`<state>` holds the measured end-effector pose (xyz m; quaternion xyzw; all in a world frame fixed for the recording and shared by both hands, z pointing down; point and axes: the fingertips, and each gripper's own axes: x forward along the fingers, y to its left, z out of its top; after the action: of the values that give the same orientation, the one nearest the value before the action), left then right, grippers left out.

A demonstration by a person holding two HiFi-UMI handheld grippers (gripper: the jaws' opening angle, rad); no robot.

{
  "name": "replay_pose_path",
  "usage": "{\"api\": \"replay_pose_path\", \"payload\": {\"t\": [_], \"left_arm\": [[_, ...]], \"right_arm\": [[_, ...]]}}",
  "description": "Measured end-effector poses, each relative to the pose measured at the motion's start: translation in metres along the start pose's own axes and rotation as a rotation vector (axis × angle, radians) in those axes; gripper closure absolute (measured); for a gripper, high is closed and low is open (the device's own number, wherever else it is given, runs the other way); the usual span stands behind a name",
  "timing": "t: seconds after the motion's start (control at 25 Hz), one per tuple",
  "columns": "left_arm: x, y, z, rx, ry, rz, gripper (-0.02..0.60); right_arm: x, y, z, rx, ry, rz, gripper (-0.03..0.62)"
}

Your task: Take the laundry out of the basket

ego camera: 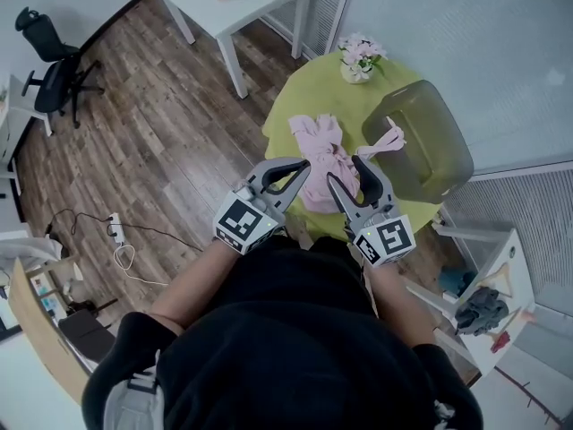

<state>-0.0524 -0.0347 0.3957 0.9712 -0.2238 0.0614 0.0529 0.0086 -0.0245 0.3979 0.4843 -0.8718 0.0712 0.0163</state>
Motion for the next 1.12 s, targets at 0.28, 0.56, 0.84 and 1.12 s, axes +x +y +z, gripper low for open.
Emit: {"api": "replay_pose_path", "payload": {"t": [0.28, 0.56, 0.84, 1.12], "left_arm": [[-0.005, -0.007, 0.010, 0.013, -0.037, -0.013, 0.571], [-0.002, -0.015, 0.018, -0.015, -0.065, -0.047, 0.571], [0.005, -0.020, 0.025, -0.012, -0.087, -0.068, 0.571], [0.007, -0.026, 0.027, 0.010, -0.055, -0.080, 0.571]], "right_arm": [[-0.009, 0.007, 0.010, -0.036, -0.036, -0.006, 0.547], [-0.013, 0.014, 0.025, -0.030, -0.065, 0.019, 0.571], [-0.019, 0.012, 0.030, -0.029, -0.062, 0.027, 0.572], [-0.023, 0.008, 0.027, -0.016, -0.059, 0.018, 0.571]]}}
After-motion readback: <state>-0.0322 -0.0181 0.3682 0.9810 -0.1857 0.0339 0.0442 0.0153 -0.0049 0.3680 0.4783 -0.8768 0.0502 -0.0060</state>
